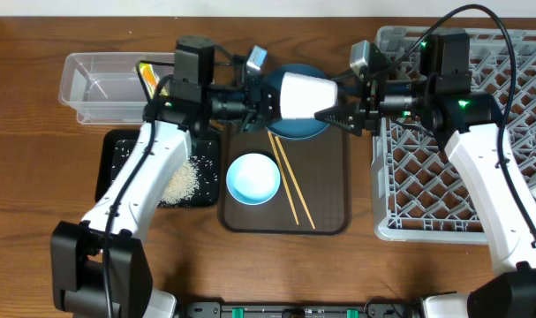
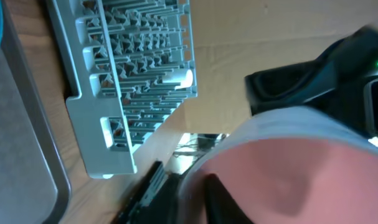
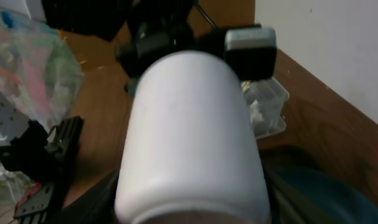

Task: Sort waste into correct bins and load items into the dishwasher rack
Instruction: 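Grasp the pink cup with the right gripper and open the left gripper, then carry the pink cup with the right gripper into the rack beside the white cup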

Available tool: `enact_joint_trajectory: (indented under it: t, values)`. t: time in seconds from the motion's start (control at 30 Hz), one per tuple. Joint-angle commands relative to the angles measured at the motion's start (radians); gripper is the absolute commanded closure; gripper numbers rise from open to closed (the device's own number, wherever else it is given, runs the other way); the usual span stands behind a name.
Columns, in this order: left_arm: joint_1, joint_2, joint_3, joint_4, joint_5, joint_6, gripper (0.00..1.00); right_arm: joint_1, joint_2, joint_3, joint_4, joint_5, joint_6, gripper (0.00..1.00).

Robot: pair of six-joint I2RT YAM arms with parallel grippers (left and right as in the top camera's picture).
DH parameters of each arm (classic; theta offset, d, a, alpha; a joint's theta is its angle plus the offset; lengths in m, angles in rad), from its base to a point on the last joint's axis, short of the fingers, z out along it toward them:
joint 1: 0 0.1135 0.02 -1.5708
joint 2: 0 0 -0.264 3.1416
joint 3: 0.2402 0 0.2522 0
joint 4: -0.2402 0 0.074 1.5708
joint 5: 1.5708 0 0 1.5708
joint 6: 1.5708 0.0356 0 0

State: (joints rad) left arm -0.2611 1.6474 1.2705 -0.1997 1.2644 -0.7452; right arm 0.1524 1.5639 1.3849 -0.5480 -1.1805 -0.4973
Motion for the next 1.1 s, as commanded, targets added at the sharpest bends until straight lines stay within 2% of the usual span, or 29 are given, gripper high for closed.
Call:
enact_joint_trajectory:
  t: [0.0,0.1,0.2,0.4,0.53,0.67,0.87,1.07]
  values:
    - [-0.050,0.001,-0.006,-0.008,0.051,0.082,0.60,-0.003,0.003,0.025,0.010,0.002,0.034,0.78]
    - [-0.043,0.001,-0.006,-0.009,0.048,0.125,0.54,-0.004,0.003,0.025,-0.019,0.029,0.043,0.82]
    - [-0.030,0.001,-0.006,-0.046,0.004,0.138,0.53,-0.004,0.003,0.025,-0.068,0.117,0.055,0.85]
    - [0.004,0.001,-0.006,-0.184,-0.073,0.239,0.53,-0.015,-0.001,0.025,-0.154,0.237,0.056,0.87]
    - [0.044,0.001,-0.006,-0.355,-0.188,0.358,0.52,-0.065,-0.014,0.025,-0.200,0.309,0.091,0.88]
    - [0.100,0.001,-0.006,-0.495,-0.296,0.440,0.52,-0.142,-0.029,0.029,-0.257,0.421,0.159,0.93]
    - [0.188,-0.037,-0.006,-0.661,-0.495,0.450,0.51,-0.284,-0.037,0.103,-0.422,0.640,0.256,0.97]
    - [0.227,-0.170,-0.006,-0.709,-0.668,0.484,0.48,-0.391,-0.036,0.247,-0.569,0.855,0.363,0.97]
